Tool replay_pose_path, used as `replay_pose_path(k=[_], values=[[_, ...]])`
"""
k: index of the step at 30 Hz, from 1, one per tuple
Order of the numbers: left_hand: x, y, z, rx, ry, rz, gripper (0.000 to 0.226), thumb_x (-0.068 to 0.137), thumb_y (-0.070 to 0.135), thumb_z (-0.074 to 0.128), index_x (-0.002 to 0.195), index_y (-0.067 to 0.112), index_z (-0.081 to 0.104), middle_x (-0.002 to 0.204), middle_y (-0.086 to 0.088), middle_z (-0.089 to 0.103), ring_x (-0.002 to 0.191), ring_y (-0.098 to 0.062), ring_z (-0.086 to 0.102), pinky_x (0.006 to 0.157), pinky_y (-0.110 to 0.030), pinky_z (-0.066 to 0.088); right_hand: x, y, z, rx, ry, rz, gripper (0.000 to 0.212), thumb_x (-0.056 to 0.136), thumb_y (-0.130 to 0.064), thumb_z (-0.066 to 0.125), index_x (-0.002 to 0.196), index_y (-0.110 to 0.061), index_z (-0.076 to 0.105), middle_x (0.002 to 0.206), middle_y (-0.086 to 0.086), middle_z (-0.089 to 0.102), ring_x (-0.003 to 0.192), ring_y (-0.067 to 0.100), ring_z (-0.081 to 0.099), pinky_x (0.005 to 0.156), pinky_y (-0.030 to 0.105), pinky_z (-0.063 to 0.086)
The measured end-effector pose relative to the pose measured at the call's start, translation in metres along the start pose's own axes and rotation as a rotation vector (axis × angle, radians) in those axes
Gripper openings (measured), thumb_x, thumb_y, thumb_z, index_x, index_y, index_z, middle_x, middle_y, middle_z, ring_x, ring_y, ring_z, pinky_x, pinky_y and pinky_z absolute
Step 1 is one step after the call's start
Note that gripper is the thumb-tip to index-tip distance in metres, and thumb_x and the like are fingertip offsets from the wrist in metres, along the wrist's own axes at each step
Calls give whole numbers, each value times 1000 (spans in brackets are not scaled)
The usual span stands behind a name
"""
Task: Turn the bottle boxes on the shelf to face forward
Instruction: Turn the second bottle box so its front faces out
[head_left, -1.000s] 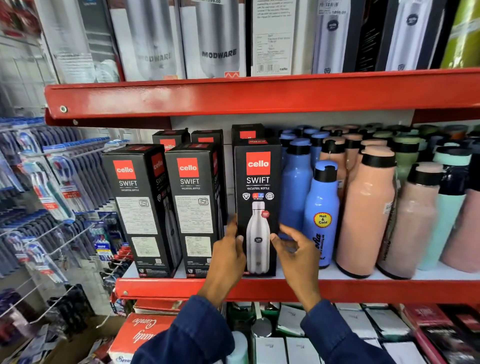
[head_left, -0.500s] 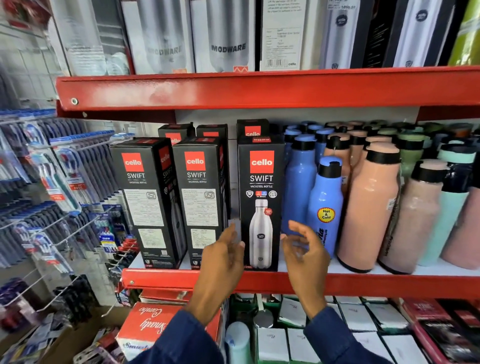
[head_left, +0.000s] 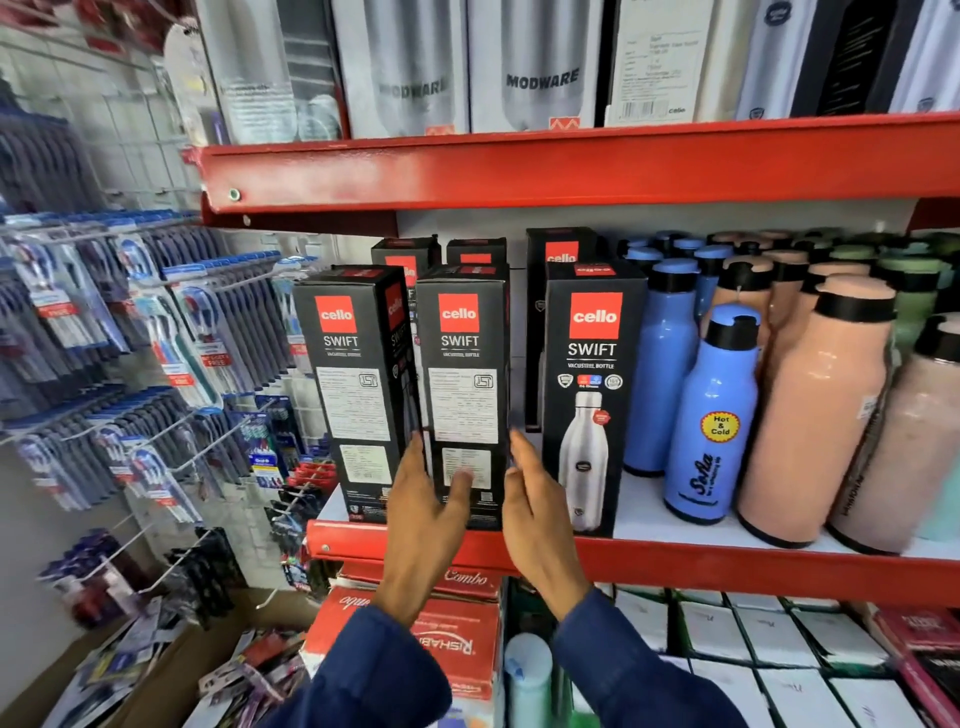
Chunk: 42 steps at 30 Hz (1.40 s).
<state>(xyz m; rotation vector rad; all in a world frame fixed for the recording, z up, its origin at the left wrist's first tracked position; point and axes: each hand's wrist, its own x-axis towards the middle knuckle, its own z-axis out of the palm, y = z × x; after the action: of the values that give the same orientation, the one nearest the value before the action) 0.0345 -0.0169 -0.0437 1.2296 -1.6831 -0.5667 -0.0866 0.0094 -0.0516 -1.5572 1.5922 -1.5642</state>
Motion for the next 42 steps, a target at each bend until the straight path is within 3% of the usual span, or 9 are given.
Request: replay_pose_path(k=[6, 11, 15, 20, 23, 29, 33, 37, 42], values=[[3, -3, -4, -237, 22, -24, 76, 78, 38, 67, 149, 29, 39, 142, 5, 62, 130, -12, 58, 111, -47, 47, -2, -9, 5, 173, 153, -68, 45, 101, -5, 34, 138, -26, 47, 141, -4, 56, 125, -12, 49, 103, 6, 36], [2, -3, -9, -308, 109, 31, 96, 65, 51, 85, 147, 33, 38, 138, 8, 62, 127, -11, 61, 106, -45, 52, -12, -21, 4, 251, 228, -150, 44, 100, -5, 32, 126, -32, 55, 126, -9, 66, 121, 3, 59, 105, 29, 46], [0, -4, -19, -345, 187, 70, 91, 59, 47, 87, 139, 37, 44, 119, 32, 64, 113, 12, 60, 98, -31, 56, -19, -31, -2, 159, 286, -230, 36, 99, -17, 36, 126, -26, 58, 115, -12, 71, 111, 4, 65, 94, 18, 50], [0, -11, -35, -471, 75, 148, 80, 68, 26, 74, 143, 32, 48, 125, 15, 71, 113, -9, 69, 96, -39, 59, -21, -32, -14, 71, 188, -167, 44, 96, -25, 54, 139, -28, 47, 138, -12, 58, 125, -2, 53, 105, 22, 45], [4, -12, -33, -471, -43, 191, 79, 79, 13, 60, 154, 25, 37, 148, 7, 57, 136, -14, 55, 112, -49, 46, -21, -31, -11, 49, 127, -168, 40, 95, -27, 57, 132, -40, 50, 125, -26, 61, 118, -13, 54, 98, 12, 46], [26, -25, -16, -354, -220, 221, 63, 99, 24, 43, 158, 36, 23, 148, 32, 49, 132, 11, 48, 113, -25, 41, -10, -16, 2, -4, 219, -115, 49, 96, -13, 53, 141, -30, 44, 114, -41, 47, 102, -31, 48, 88, 4, 43], [42, -38, -3, -252, -249, 195, 63, 104, 23, 43, 158, 40, 18, 108, 57, 56, 86, 27, 55, 83, 0, 41, 1, -4, 12, -102, 200, -80, 50, 98, -8, 46, 145, -20, 37, 107, -18, 55, 96, -21, 56, 82, 1, 44], [47, -49, 10, -225, -288, 128, 67, 104, 14, 43, 159, 39, 14, 108, 40, 58, 75, 28, 55, 71, 7, 39, 5, 10, 20, -163, 159, -17, 55, 97, -5, 43, 149, -18, 29, 93, -18, 56, 73, -25, 55, 64, -5, 40], [47, -53, 12, -208, -294, 108, 66, 105, 14, 41, 160, 32, 11, 103, 25, 57, 71, 26, 55, 69, 7, 39, 4, 13, 23, -203, 157, -18, 57, 97, -5, 42, 150, -18, 25, 110, -2, 62, 79, -14, 60, 68, -3, 42]])
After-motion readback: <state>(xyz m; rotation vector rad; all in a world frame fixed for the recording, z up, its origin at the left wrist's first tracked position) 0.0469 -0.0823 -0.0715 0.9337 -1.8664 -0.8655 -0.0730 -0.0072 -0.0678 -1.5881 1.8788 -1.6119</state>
